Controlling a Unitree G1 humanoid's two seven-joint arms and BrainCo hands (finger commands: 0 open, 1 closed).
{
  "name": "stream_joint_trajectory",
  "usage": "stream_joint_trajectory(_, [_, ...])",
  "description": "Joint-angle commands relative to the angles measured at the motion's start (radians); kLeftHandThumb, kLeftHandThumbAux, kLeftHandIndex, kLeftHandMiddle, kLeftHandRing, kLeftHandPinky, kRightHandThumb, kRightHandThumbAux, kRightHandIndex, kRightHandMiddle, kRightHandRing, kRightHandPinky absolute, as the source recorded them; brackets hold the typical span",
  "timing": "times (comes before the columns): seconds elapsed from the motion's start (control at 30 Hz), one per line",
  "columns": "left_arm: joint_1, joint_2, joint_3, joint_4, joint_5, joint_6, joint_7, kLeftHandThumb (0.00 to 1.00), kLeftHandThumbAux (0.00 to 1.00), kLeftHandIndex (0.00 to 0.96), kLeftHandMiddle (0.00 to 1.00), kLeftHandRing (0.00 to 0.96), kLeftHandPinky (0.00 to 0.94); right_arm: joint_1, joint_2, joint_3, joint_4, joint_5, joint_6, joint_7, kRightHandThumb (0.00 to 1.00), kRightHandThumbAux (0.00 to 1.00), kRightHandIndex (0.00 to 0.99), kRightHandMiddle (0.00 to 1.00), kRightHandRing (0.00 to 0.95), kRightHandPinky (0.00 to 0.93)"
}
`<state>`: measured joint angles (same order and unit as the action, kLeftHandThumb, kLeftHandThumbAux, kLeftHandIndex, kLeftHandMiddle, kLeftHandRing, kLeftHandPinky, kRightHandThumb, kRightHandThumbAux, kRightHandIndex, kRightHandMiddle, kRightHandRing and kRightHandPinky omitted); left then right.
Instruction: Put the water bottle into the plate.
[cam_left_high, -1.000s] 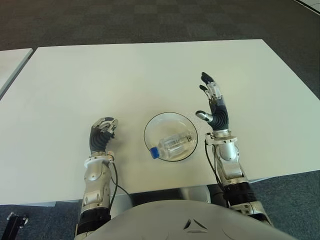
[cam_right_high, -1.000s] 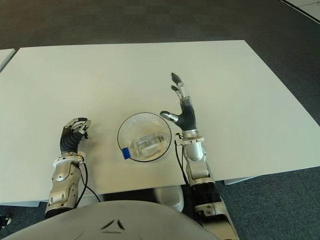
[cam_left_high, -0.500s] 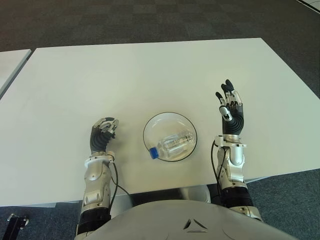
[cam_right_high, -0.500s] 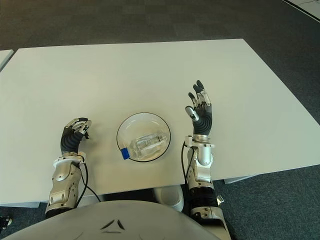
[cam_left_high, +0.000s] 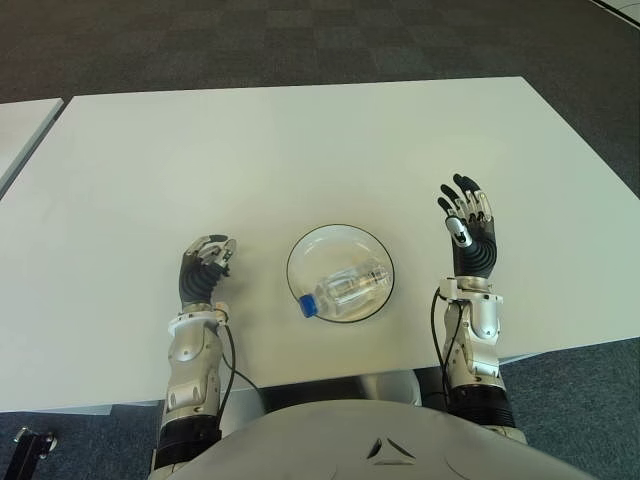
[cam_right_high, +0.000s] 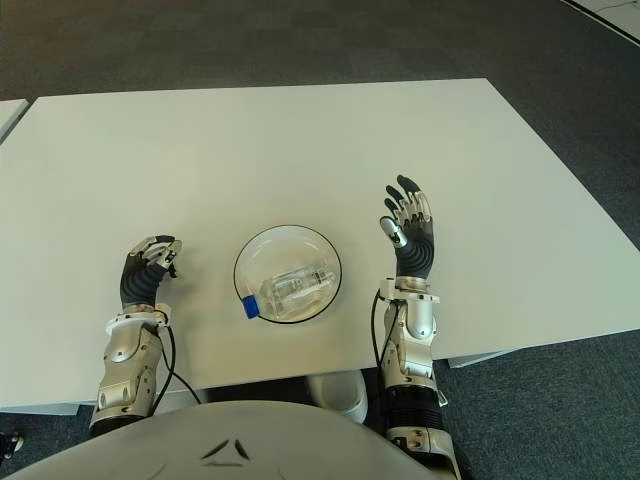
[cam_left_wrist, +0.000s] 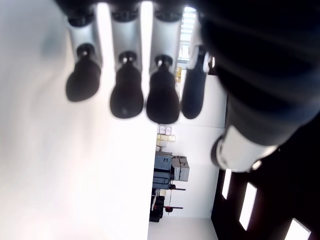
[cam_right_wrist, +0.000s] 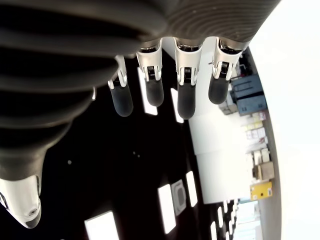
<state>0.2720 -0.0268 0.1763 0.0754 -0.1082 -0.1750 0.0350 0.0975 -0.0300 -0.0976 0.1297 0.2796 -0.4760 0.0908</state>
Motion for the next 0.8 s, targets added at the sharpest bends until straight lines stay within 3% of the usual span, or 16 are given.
stream_joint_trajectory(0.03, [0.003,0.009,-0.005,0.008,0.006,-0.008,-0.011,0.704,0.721,0.435,0.762,0.756,0.753,0.018,0.001,-0.013,-0.006,0.009,0.051,0.015,0.249,0.633,0.157,0.18,0.194,0.304])
stream_joint_trajectory(0.27, [0.004,0.009,-0.009,0.006,0.019,-0.009,-0.002,0.703,0.721,0.435,0.771,0.765,0.768,0.025,-0.002,-0.031,0.024,0.018,0.071,0.054,0.259,0.665,0.27,0.324,0.37,0.455])
stream_joint_trajectory(0.37, [0.004,0.007,-0.009,0.004,0.019,-0.004,-0.001,0.703,0.722,0.435,0.771,0.765,0.765,0.019,0.002,-0.039,0.047,0.015,0.057,0.067,0.237,0.691,0.398,0.463,0.486,0.556])
stream_joint_trajectory(0.53, [0.001,0.008,-0.006,0.006,0.013,-0.002,-0.005,0.702,0.722,0.435,0.769,0.764,0.763,-0.006,0.017,-0.045,0.092,-0.002,0.026,0.076,0.206,0.74,0.535,0.612,0.618,0.683])
stream_joint_trajectory(0.8, [-0.001,0.009,-0.005,0.0,0.004,0.01,-0.009,0.702,0.722,0.435,0.77,0.766,0.766,-0.028,0.039,-0.041,0.191,-0.048,-0.053,0.071,0.183,0.808,0.631,0.732,0.728,0.751])
